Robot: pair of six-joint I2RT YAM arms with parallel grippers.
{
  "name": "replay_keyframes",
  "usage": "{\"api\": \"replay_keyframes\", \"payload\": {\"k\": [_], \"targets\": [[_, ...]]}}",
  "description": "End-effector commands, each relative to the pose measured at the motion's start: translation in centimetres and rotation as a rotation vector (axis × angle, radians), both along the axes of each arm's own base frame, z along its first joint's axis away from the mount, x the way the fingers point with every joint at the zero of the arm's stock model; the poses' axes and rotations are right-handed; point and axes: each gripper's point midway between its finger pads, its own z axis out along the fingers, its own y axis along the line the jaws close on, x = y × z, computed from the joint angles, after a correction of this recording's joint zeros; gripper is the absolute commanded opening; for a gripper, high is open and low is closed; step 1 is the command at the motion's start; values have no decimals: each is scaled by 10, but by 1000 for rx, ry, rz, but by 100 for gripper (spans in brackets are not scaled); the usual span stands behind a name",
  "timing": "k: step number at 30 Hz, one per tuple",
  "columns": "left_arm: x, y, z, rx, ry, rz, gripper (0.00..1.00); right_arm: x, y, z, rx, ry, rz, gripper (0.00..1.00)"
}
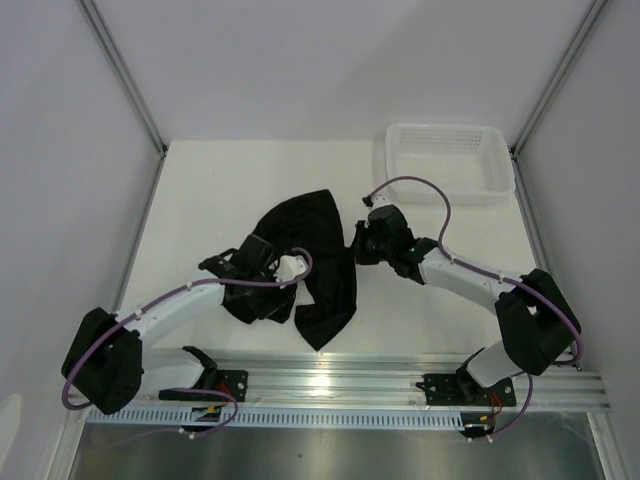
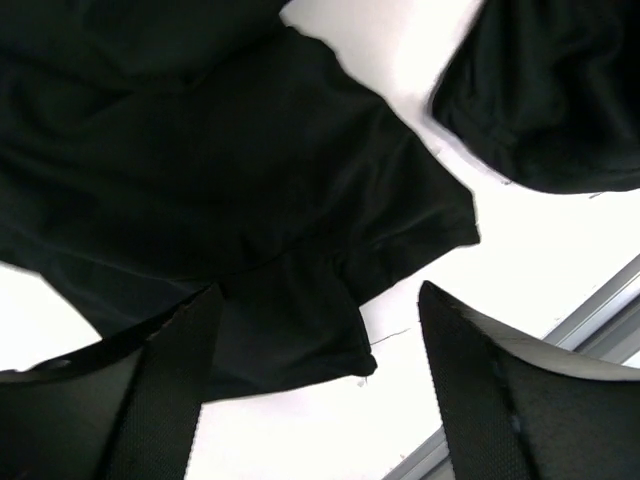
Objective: Roll the t-shirts
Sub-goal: Flatten the tshirt
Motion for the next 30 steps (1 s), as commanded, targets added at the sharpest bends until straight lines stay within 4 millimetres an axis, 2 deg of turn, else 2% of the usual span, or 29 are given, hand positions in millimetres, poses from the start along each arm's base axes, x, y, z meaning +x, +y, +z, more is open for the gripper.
{"api": "replay_keyframes", "payload": {"k": [1,5,7,9,10,12,15,18,19,20,21,22,23,24,26,27,28,29,30], "targets": [[15,-15,6,-14,-45,3,79,-2,-5,6,16,-4,-29,0],[4,-18,-14,9,63,-3,72,-5,-7,8,29,2,-40,0],[2,-14,-25,52,81,-12,63,-4,-11,18,46,-18,-52,0],[3,0,-38,132,87,10,49,-1,-18,31,60,-44,-78,0],[5,2,-39,146,79,16,30,0,-22,39,68,-59,-89,0],[11,9,-34,163,37,46,1,1,-30,53,77,-84,-104,0],[23,11,-17,140,-60,72,1,3,-43,91,104,-177,-132,0],[36,11,26,68,-199,104,1,-1,-52,134,119,-259,-133,0],[39,13,53,32,-263,117,1,-6,-57,145,115,-275,-136,0],[40,15,69,9,-301,127,1,-8,-59,157,119,-295,-135,0],[48,11,104,-57,-366,136,1,-10,-62,167,123,-314,-136,0],[45,12,123,-89,-400,130,1,-12,-64,185,129,-342,-133,0],[33,19,137,-98,-402,125,1,-16,-67,202,147,-378,-134,0],[36,16,179,-155,-461,121,0,-19,-70,214,154,-398,-135,0],[25,21,200,-171,-481,112,1,-28,-78,252,174,-464,-138,0],[19,24,225,-192,-517,100,0,-33,-81,266,182,-490,-138,0],[14,25,234,-201,-527,92,1,-39,-86,288,195,-521,-142,0],[9,28,254,-223,-560,94,1,-45,-89,302,195,-551,-144,0],[-1,34,256,-216,-547,94,1,-53,-94,316,207,-577,-145,0]]}}
